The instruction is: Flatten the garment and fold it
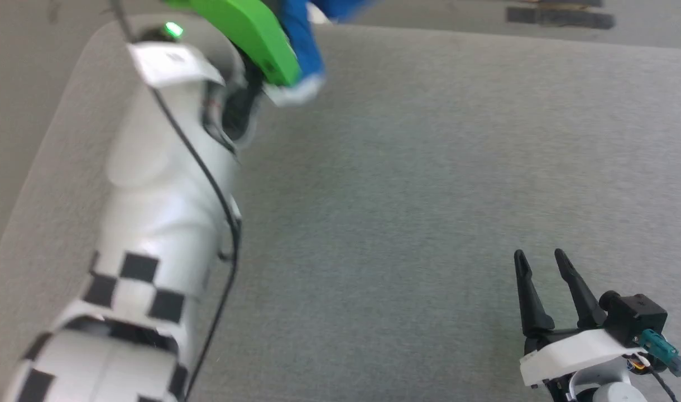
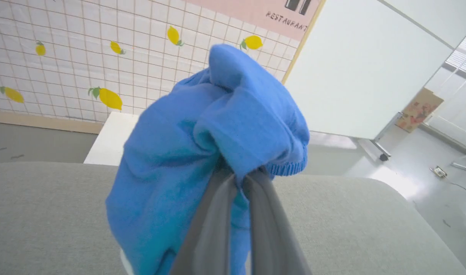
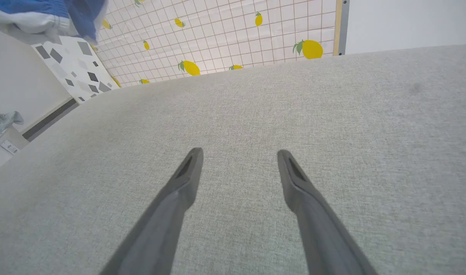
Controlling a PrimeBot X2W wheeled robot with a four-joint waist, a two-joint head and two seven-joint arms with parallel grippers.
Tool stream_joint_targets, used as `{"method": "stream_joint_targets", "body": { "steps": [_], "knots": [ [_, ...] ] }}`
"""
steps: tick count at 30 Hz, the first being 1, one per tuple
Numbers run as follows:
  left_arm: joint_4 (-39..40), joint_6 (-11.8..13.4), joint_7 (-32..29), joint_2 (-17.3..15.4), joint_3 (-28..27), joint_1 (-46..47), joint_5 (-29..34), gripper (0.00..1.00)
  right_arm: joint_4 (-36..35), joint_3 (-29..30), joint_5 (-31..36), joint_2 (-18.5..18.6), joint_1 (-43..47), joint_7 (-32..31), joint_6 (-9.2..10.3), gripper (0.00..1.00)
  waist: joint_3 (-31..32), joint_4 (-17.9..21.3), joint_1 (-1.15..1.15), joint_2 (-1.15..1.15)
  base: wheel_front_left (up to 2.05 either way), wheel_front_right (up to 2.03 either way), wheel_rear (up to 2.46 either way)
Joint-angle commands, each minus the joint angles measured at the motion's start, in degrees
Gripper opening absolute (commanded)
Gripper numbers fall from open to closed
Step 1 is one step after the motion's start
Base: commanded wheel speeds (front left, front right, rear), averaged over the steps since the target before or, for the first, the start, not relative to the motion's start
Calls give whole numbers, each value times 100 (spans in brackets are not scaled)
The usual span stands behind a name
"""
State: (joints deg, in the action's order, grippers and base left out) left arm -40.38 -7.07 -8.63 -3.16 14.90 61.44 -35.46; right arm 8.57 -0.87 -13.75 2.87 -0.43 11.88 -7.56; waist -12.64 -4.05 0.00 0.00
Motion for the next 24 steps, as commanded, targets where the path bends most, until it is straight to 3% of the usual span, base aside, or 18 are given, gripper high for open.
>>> {"method": "stream_joint_targets", "body": {
  "steps": [1,9,16,17,18,24],
  "knots": [
    [97,-37,-100,22,287,-330,-297,0,42,-27,-44,0,-12,61,8,100,338,468,0,0,0,0,0],
    [303,118,-650,27,2232,-1752,-1187,0,244,23,-115,0,35,183,8,100,409,779,0,0,0,0,0],
    [127,427,-1343,27,3107,-2564,-1710,0,360,53,-171,0,88,243,8,100,497,743,0,0,0,0,0],
    [151,449,-1375,27,3108,-2623,-1829,37,375,42,-181,0,88,249,8,100,519,728,0,0,0,0,0],
    [182,473,-1420,27,3117,-2675,-1950,100,398,30,-194,0,90,255,8,100,559,703,0,0,0,0,0],
    [600,507,-1125,28,2529,-2747,-2680,100,517,-26,-287,0,158,276,8,100,830,576,0,0,0,0,0]
  ]
}}
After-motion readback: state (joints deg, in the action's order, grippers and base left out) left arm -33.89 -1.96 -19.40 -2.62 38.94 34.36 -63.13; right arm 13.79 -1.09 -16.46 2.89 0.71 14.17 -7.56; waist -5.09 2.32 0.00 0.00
